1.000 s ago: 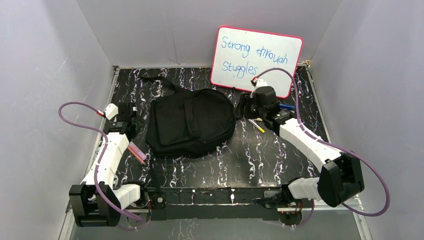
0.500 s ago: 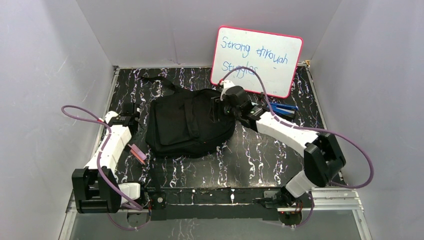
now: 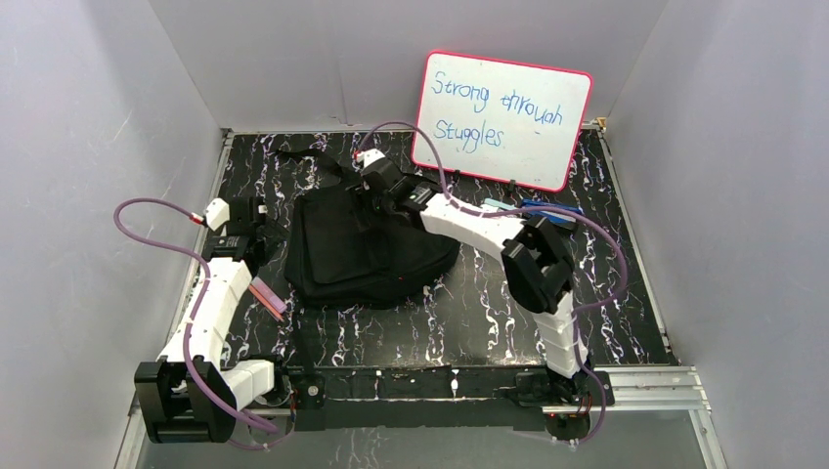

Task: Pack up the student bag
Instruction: Adjust the student bag at the center of the board, then unzip the student bag at the center of the board.

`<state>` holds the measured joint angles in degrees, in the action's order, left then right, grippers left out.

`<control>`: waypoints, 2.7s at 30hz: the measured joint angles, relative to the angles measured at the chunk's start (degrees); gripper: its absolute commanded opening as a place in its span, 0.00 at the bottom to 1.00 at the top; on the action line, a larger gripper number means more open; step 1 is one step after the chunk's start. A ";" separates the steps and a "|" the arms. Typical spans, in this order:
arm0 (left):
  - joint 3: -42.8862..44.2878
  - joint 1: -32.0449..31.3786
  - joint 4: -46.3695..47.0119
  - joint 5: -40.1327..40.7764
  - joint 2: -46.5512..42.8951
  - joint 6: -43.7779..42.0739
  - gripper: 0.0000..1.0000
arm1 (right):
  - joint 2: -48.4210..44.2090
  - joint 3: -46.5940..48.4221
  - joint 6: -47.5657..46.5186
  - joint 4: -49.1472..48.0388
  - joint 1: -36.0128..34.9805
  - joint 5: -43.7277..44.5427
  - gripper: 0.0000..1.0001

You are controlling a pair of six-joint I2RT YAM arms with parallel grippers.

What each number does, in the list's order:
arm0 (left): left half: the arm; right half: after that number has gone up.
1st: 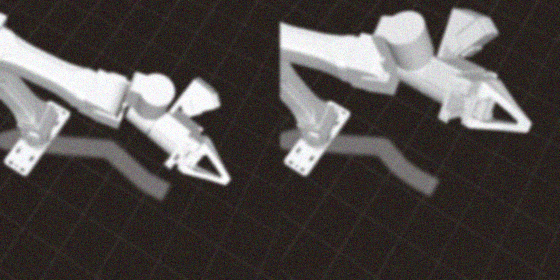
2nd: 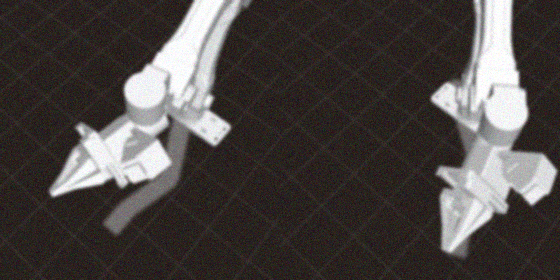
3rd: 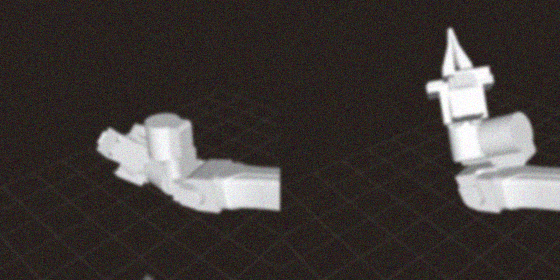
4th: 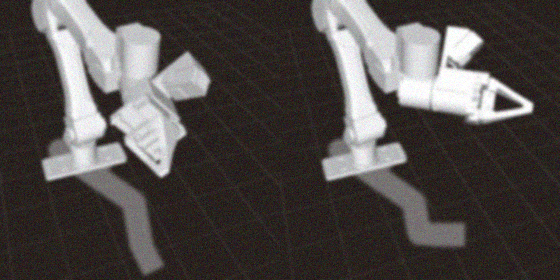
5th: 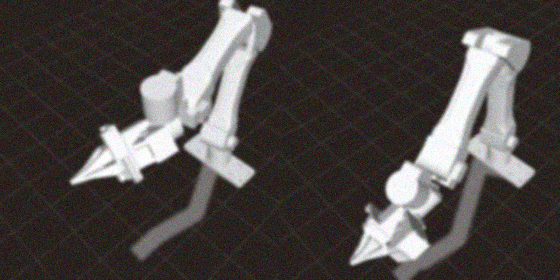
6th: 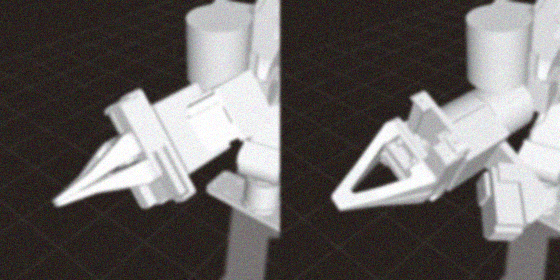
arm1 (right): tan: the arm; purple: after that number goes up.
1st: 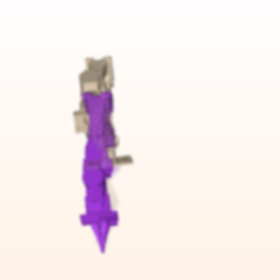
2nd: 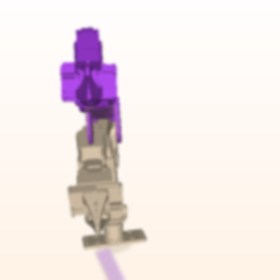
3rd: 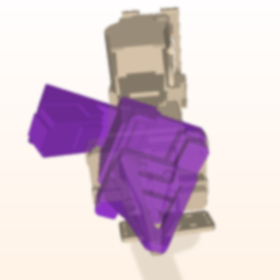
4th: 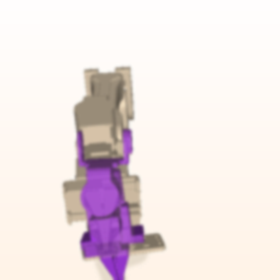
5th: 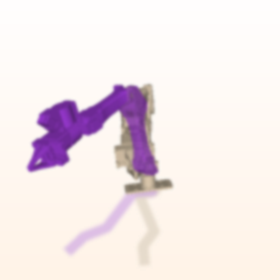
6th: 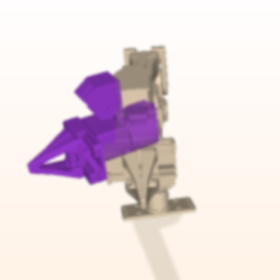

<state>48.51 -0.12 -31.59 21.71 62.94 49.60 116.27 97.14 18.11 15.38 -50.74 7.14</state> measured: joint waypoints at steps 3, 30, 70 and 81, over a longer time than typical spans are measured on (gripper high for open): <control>-0.02 0.00 0.70 -1.20 0.00 -0.83 0.77 | 3.96 2.93 -0.35 3.17 -0.96 2.40 0.74; 4.57 -6.45 8.94 -14.64 5.84 -11.93 0.75 | 0.42 -4.17 3.82 2.10 -1.86 10.32 0.01; 13.27 -30.51 15.74 -0.85 30.25 -15.56 0.78 | -9.55 -32.83 19.43 -27.87 16.00 -26.80 0.04; 14.16 -16.09 29.05 -22.21 27.28 -27.36 0.66 | -9.99 -30.64 16.39 -23.96 15.72 -26.14 0.03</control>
<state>62.67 -16.21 -2.55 -0.49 90.21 22.24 106.28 66.50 34.50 -8.58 -35.03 -19.00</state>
